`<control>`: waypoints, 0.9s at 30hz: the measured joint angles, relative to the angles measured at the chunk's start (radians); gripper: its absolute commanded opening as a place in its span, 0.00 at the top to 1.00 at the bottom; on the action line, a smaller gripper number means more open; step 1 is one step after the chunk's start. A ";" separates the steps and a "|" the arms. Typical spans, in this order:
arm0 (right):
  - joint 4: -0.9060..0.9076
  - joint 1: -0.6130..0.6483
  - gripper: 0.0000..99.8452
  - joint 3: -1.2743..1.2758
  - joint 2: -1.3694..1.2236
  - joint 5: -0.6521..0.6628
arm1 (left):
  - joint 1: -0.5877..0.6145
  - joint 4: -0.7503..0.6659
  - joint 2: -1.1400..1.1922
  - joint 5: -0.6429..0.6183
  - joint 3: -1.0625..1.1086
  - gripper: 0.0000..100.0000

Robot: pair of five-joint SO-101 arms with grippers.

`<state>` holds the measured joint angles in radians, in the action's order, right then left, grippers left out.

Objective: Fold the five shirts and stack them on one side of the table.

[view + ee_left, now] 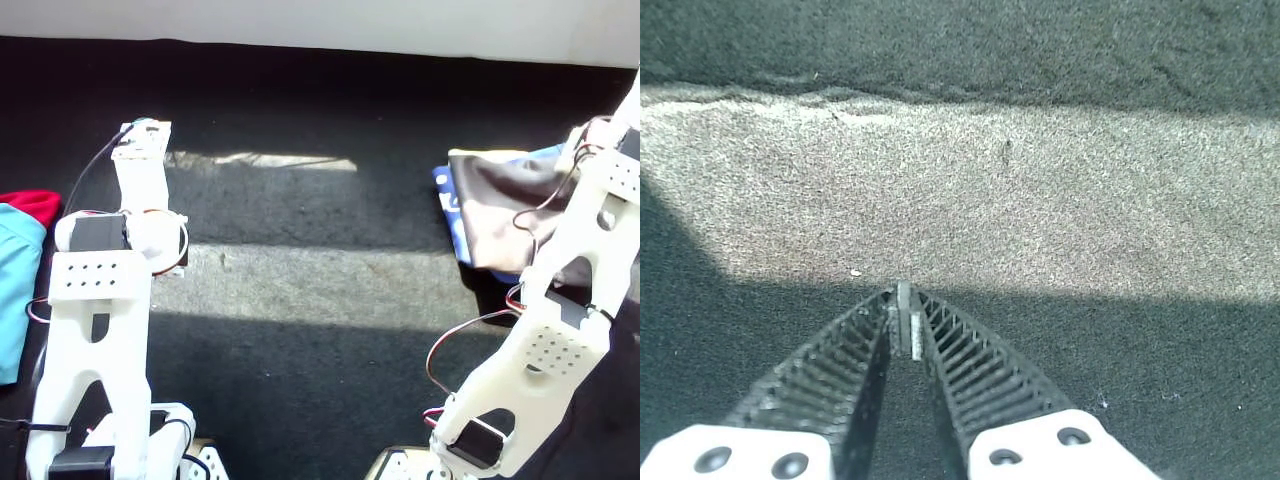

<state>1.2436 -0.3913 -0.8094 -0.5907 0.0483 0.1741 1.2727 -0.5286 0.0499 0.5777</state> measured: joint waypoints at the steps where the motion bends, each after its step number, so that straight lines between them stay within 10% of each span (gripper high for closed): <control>1: -0.018 0.005 0.99 -0.015 0.000 0.000 | 0.000 0.000 0.000 0.000 0.000 0.99; 21: -0.143 0.017 0.76 -0.080 -0.103 0.000 | 0.000 0.000 0.000 0.000 0.000 0.99; 27: 0.018 0.008 0.99 -0.213 -0.103 0.000 | 0.000 0.000 0.000 0.000 0.000 0.99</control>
<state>1.2620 -0.3836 -1.0226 -0.6935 0.0483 0.1741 1.2727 -0.5286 0.0499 0.5777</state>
